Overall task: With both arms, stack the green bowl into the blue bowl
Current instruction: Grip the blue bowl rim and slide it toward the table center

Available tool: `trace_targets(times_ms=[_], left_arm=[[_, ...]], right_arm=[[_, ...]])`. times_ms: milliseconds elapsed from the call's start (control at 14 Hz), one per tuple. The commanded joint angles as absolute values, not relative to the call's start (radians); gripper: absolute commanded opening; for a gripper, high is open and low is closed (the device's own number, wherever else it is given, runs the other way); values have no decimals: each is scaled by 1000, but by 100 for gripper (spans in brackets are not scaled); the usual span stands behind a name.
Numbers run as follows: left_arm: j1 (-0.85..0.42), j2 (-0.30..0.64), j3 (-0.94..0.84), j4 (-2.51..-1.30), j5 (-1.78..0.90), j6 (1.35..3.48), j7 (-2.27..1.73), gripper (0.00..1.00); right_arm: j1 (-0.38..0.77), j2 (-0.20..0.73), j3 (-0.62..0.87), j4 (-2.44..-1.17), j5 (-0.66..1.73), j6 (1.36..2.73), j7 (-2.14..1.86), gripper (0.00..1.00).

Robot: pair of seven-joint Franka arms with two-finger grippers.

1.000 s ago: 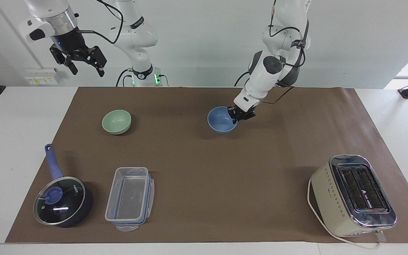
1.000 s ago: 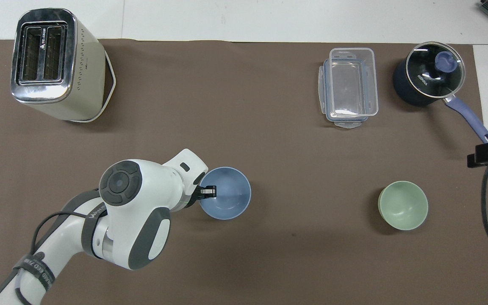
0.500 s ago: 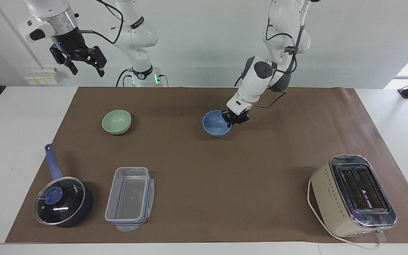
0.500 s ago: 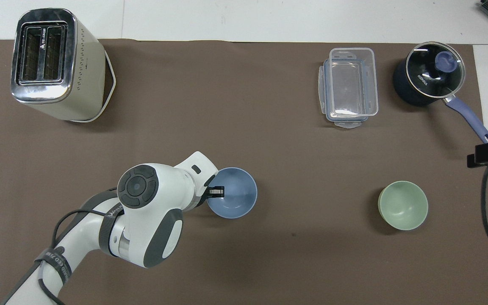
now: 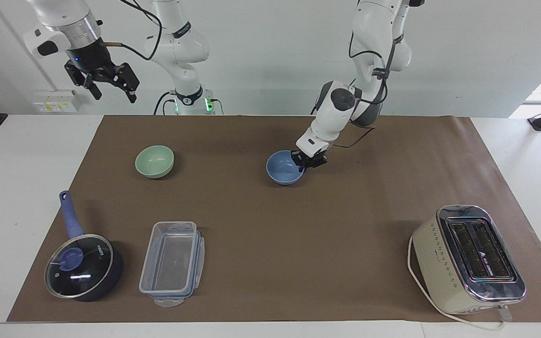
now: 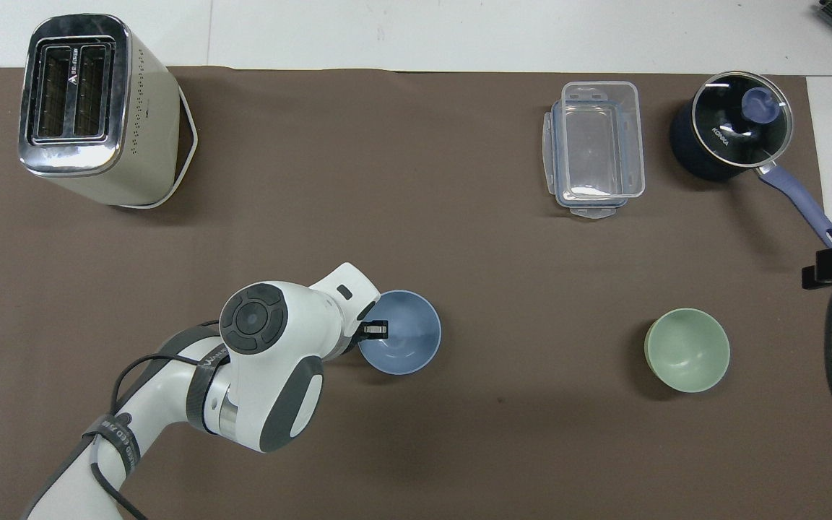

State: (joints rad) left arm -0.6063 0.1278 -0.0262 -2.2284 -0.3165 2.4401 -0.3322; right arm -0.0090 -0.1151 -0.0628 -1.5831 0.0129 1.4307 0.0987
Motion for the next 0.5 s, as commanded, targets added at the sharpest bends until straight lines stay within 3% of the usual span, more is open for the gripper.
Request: trace_targets(times_ms=[0, 71, 214, 429], left_arm=[[-621, 121, -9, -2238, -325, 2442, -333, 78], [-614, 114, -9, -2237, -325, 2435, -319, 82], [-606, 94, -2, -2200, -325, 2349, -286, 100], [-555, 37, 5, -2160, -238, 2244, -238, 100]], right_arm=[[-47, -173, -58, -1704, 8, 1492, 32, 100], [-49, -173, -58, -1736, 8, 1512, 8, 100], [-57, -190, -60, -1833, 6, 1595, -55, 100], [-101, -192, -58, -1983, 6, 1744, -182, 100]])
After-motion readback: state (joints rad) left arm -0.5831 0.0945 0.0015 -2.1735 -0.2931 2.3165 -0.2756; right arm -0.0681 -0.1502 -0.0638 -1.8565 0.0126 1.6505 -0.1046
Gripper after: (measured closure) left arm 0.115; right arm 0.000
